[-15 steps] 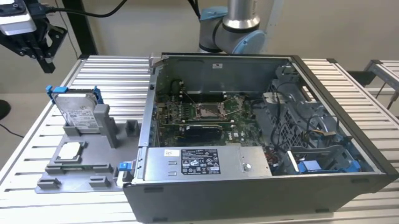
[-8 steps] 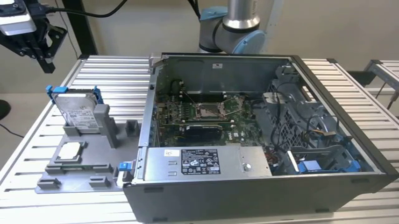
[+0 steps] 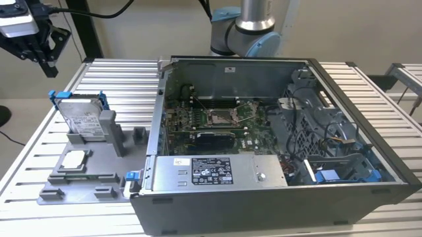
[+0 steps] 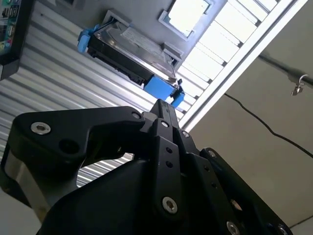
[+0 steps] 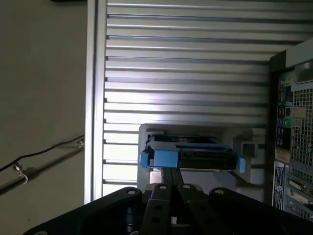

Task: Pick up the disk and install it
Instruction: 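Pick up the disk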

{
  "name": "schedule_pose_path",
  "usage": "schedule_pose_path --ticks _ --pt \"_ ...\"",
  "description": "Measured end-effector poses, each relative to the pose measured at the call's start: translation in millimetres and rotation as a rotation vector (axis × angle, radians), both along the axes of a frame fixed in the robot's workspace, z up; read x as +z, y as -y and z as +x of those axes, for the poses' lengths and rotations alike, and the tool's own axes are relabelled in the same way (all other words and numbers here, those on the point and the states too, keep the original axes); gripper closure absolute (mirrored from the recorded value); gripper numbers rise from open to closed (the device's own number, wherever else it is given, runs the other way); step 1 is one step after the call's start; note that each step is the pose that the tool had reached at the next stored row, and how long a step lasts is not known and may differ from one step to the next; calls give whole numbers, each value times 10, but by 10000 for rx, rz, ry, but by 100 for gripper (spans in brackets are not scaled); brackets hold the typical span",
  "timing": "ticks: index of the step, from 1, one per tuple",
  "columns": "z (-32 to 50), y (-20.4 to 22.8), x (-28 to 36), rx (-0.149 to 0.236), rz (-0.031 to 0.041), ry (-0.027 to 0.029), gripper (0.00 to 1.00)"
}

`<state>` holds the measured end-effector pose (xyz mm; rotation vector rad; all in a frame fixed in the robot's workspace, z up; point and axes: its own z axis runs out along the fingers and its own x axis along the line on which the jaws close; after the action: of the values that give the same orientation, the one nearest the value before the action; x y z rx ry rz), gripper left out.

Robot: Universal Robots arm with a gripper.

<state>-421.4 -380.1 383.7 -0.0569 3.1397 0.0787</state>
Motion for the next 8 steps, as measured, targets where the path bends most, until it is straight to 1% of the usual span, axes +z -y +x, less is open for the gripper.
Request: schedule_pose_path --ticks 8 --pt "0 0 0 1455 0 1 100"
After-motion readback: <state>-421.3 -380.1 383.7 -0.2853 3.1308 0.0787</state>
